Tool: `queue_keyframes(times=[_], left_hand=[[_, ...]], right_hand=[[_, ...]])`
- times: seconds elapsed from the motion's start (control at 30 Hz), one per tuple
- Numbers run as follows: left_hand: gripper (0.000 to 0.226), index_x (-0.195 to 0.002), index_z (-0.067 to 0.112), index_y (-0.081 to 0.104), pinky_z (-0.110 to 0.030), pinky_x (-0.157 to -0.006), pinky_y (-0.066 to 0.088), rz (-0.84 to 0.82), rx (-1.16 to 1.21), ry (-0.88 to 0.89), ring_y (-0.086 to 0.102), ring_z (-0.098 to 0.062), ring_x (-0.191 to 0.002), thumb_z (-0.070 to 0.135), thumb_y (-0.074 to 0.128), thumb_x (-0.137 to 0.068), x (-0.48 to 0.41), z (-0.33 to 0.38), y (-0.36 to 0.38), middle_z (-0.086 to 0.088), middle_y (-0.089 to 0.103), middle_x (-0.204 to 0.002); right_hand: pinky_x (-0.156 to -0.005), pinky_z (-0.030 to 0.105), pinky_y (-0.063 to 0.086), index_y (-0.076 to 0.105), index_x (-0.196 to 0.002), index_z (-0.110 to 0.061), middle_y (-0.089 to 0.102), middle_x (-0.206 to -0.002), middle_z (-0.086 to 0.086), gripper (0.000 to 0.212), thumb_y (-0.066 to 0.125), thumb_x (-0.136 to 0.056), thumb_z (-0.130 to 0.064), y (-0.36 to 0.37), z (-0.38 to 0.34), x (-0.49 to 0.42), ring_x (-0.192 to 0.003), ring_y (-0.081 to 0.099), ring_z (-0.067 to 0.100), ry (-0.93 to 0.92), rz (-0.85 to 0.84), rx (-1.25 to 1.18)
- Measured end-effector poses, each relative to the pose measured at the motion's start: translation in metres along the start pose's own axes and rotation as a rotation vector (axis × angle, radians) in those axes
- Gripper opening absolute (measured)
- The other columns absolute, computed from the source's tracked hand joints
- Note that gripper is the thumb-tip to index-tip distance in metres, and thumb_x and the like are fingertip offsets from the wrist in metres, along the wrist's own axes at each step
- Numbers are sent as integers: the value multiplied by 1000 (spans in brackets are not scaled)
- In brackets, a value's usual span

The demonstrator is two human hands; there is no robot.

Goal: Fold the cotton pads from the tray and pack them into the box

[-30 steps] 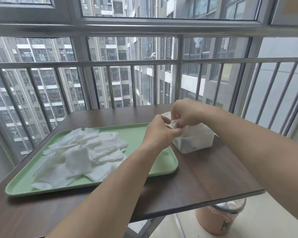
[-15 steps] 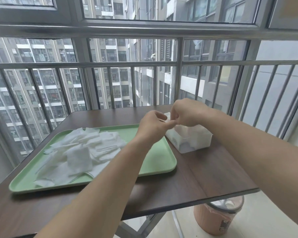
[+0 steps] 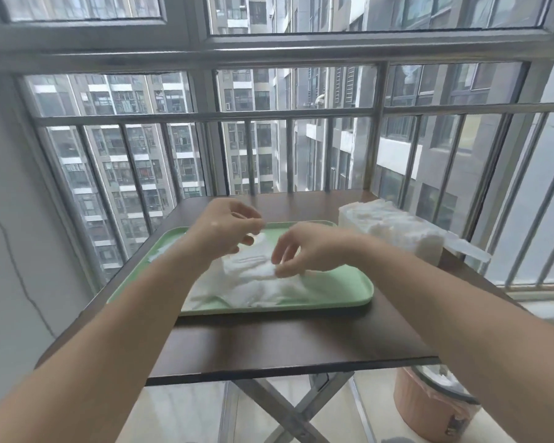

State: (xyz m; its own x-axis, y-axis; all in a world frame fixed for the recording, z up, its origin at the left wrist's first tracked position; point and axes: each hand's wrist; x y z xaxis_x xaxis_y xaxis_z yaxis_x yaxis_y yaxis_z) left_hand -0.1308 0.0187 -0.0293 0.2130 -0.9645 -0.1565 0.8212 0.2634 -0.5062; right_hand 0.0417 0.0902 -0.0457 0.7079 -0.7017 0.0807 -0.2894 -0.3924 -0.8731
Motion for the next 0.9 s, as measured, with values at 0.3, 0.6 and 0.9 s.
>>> queue_keyframes(times=[0.3,0.6,0.9], left_hand=[[4,-91,19,71,-21,-60,51,108,-44,164,68,-7,-68,17,74,-89,15,-26,-17,0,75,-81],[17,-92,36,70,-30,-76,53,-200,-753,282,60,-4,-81,43,79,-80,-3,-26,9,18,67,-90],[4,-75,32,68,-39,-74,59,-224,-898,234,67,-18,-79,31,65,-78,-13,-21,21,10,69,-81]], right_hand=[[-57,22,47,74,-100,-12,66,-79,5,37,89,-72,-31,6,-3,-6,-60,56,16,223,-91,18],[-65,27,55,71,-99,-20,72,-98,9,25,84,-78,-19,-21,20,-2,-68,61,12,237,-12,49],[-73,31,57,72,-101,-15,68,-104,6,14,66,-93,-24,-47,19,-17,-87,62,16,110,117,-48]])
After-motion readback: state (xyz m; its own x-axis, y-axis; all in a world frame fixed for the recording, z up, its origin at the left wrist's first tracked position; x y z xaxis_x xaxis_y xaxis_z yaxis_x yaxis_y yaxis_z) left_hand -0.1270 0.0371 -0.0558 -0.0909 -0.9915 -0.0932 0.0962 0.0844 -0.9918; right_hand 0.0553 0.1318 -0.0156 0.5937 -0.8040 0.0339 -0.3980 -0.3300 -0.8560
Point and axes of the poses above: each hand's wrist, its own x-axis away from the middle knuckle, its own y-axis out of the palm, z = x × y
